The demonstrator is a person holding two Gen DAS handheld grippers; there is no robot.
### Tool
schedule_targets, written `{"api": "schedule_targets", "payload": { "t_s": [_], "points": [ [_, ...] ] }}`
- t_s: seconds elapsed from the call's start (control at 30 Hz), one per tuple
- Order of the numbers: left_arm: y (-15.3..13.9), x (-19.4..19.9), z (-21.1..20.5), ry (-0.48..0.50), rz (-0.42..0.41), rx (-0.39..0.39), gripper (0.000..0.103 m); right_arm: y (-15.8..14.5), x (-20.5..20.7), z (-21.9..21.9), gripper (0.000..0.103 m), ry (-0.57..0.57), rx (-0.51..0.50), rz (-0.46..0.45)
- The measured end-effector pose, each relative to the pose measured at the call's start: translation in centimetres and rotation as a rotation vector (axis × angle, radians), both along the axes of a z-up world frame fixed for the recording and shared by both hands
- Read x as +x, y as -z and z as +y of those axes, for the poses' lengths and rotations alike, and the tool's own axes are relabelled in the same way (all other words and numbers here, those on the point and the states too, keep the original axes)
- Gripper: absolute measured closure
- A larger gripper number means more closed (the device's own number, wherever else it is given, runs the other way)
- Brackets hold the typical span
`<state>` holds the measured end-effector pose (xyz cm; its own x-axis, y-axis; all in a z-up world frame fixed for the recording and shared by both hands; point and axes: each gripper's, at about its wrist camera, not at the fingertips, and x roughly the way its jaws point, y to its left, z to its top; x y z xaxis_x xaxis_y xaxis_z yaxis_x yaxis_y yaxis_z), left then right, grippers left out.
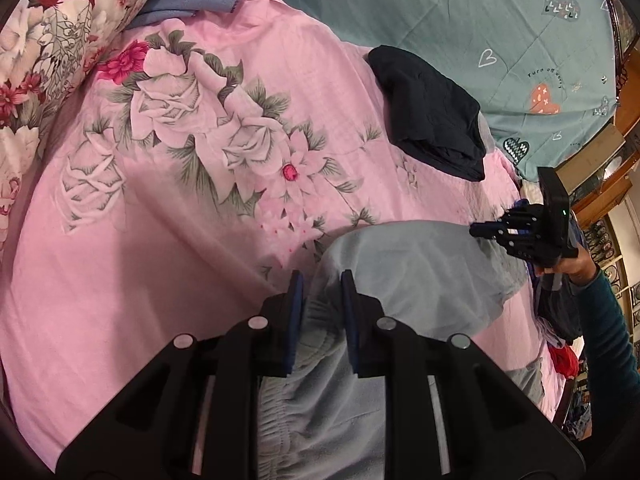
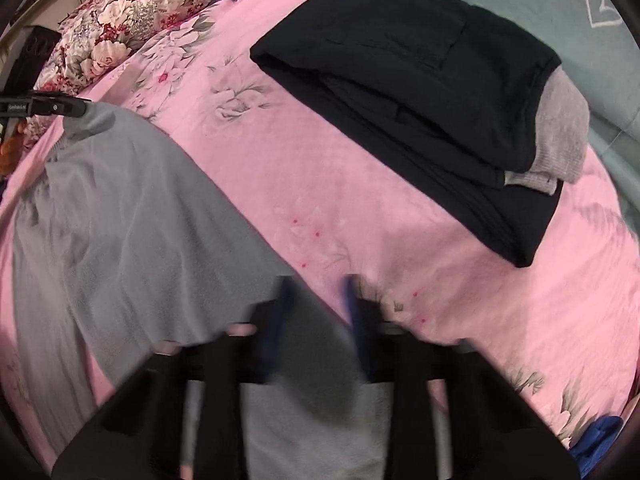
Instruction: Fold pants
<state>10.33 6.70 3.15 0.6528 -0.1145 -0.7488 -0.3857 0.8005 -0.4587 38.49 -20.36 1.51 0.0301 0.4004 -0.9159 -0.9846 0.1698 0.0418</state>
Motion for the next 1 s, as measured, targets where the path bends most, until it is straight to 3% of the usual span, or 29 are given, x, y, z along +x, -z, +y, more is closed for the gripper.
{"api": "schedule_targets", "payload": {
  "t_s": [0.17,0.43,0.63,0.8,1.0],
  "points": [
    [-0.6,-1.0,0.1,-0.046,-0.010,0.002,0.084,-0.7,-2.4,-0.4,0.101,-0.078,-0.060,-0.110],
    [-4.1,-4.3,-2.5,-0.030,-0.079,0.066,0.084,-6.0,-5.9,-5.5,0.101,-0.056,0.017,-0.232],
    [-5.6,-8.4,-5.7,0.001,-0.115,0.133,0.084,-9.1,-12.0,-10.4,0.101,-0.051,0.083,-0.294],
    [-4.8,-13.4,-7.6,0.000,-0.111,0.144,0.084,-9.4,-18.7,-13.9,0.101,-0.116,0.119,-0.235],
    [-2.7,-18.9,-8.4,-0.051,-0.089,0.134,0.084,-6.9,-26.2,-16.5,0.101,-0.166,0.154,-0.073]
  ]
}}
